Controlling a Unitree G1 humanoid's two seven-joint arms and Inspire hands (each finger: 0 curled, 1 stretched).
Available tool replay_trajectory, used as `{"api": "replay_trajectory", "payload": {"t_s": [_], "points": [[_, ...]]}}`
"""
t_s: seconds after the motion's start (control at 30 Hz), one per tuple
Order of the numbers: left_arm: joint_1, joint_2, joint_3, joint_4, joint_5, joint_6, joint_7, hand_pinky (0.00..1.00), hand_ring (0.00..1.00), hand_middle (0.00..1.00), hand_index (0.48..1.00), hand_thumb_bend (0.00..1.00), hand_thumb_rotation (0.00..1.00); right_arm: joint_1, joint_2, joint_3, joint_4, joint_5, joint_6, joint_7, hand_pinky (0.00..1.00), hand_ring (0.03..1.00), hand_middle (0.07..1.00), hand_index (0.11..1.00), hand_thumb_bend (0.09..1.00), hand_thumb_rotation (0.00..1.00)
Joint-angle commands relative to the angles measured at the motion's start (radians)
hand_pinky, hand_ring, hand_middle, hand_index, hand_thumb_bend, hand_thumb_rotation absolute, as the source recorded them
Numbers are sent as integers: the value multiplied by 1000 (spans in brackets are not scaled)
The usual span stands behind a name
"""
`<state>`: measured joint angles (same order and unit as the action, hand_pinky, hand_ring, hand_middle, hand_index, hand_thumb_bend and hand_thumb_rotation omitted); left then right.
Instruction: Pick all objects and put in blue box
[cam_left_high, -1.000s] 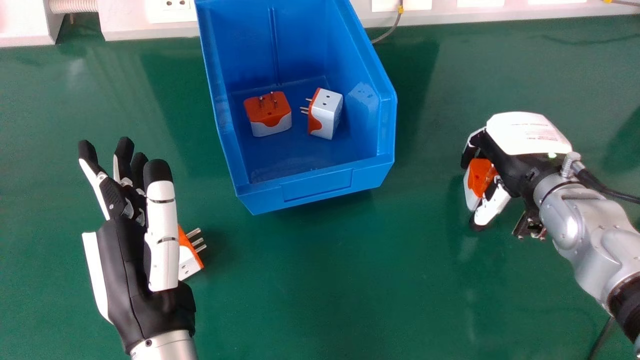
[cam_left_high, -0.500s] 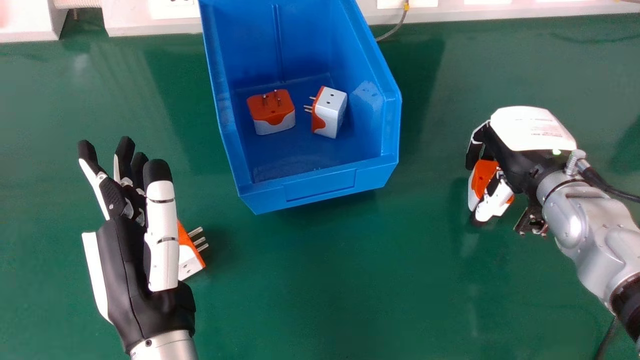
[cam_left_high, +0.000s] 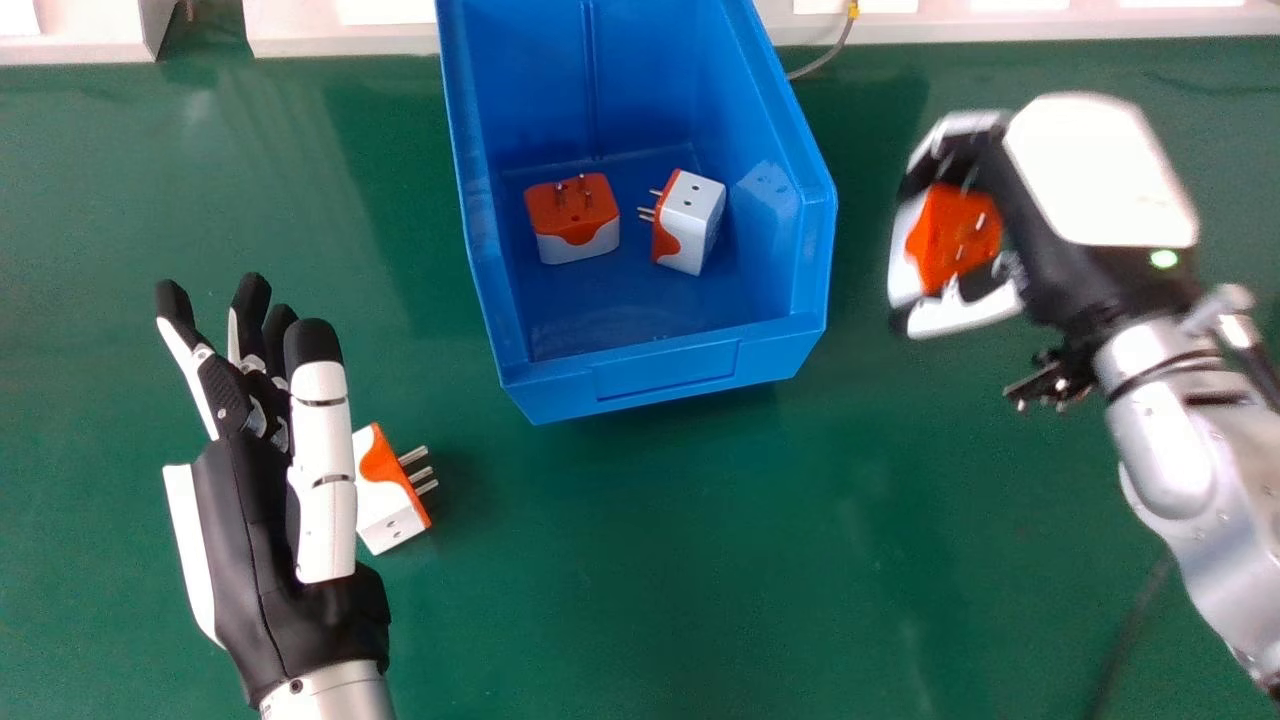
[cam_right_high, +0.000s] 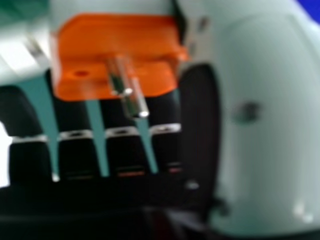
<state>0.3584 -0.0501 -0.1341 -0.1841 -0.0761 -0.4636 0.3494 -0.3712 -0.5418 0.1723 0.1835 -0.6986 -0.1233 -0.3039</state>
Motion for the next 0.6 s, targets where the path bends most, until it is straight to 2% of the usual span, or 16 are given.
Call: {"api": "replay_trajectory", "payload": {"t_s": [0.0, 0.17, 0.37, 0.57], "points": [[-12, -72, -1, -30, 12, 0, 0, 922, 957, 969, 966, 545, 718, 41, 26, -57, -87, -10, -40, -134, 299, 381, 463, 525, 514, 0], [-18, -73, -2, -35, 9, 5, -2, 927, 960, 971, 967, 542, 716, 76, 73, -89, -125, -66, -124, -361, 333, 385, 493, 533, 512, 0], [-23, -76, -2, -38, -8, 7, -7, 928, 960, 970, 965, 538, 716, 50, 83, -73, -63, -90, -280, -514, 338, 397, 503, 527, 509, 0], [-32, -75, 2, -36, -3, 10, -5, 928, 958, 969, 964, 541, 704, 7, 138, -18, -66, -154, -365, -589, 331, 418, 518, 513, 503, 0]]}}
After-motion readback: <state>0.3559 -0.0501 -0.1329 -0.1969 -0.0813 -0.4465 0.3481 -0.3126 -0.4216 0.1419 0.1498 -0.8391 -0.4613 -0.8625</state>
